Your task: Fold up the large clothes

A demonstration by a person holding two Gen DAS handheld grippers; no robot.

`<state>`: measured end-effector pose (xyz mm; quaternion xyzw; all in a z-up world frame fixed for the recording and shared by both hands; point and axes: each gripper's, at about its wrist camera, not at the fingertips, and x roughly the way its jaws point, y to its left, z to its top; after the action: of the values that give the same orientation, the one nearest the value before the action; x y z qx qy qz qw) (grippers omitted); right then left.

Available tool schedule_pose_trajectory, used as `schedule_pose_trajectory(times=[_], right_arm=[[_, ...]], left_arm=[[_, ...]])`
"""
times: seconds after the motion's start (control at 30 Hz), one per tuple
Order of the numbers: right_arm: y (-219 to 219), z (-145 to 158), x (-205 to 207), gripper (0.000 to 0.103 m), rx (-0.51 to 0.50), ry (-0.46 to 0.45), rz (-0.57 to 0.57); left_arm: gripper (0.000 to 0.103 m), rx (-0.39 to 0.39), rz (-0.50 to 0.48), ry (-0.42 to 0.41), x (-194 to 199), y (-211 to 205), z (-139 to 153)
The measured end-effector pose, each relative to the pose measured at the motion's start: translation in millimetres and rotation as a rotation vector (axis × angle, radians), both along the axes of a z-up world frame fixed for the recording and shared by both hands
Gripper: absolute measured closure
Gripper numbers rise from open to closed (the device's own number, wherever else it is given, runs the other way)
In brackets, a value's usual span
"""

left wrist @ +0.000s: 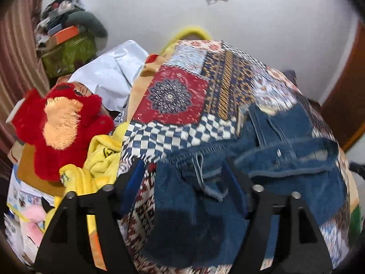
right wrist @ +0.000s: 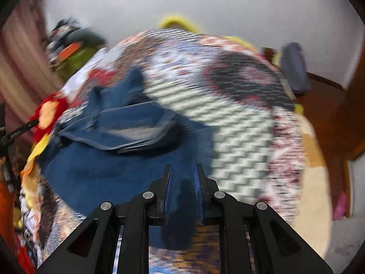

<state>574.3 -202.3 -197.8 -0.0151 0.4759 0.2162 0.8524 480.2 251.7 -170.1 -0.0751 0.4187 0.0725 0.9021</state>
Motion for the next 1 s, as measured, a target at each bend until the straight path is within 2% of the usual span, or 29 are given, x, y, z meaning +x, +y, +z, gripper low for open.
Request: schedule_pose_trajectory(times=[0.17, 0.3, 0.4, 0.5, 0.53, 0.6, 0.7, 0.8, 0.9, 1.0], right_arm=[[62, -20, -8, 0.089, -0.010, 0.032, 0.130], [90, -39, -1, 0.089, -0.022, 0.077, 0.161], [101, -51, 18, 0.089, -0.024, 0.116, 0.152], [109, -52, 38, 0.089, -0.019, 0.108, 0.136], [110, -50, 46, 0.089, -0.008, 0.102, 0.129], [113, -45, 61, 0.089, -0.003, 0.071, 0.106], [114, -44, 86, 0.089, -0.003, 0.043, 0.068], [116, -49, 102, 0.089, 0.034, 0.041, 0.037], [122, -45, 96, 0.089, 0.002, 0.001, 0.019], [129, -27, 78, 0.089, -0.043, -0.078, 0.017]], left_arm=[[0.017, 0.099, -0.096, 0.076, -18, -22, -28], [0.016, 0.192, -0.148, 0.159, -4, -43, -68], [0.016, 0.267, -0.134, 0.179, 17, -45, -88], [0.016, 0.345, -0.070, 0.187, 46, -36, -99], [0.015, 0.337, -0.036, 0.188, 56, -27, -100], [0.013, 0.257, 0.003, 0.180, 71, -9, -98], [0.010, 0.192, 0.048, 0.167, 83, 8, -96], [0.007, 0.185, 0.100, 0.150, 86, 20, -92], [0.007, 0.173, 0.124, 0.141, 82, 26, -86], [0.007, 0.190, 0.109, 0.111, 68, 21, -66]])
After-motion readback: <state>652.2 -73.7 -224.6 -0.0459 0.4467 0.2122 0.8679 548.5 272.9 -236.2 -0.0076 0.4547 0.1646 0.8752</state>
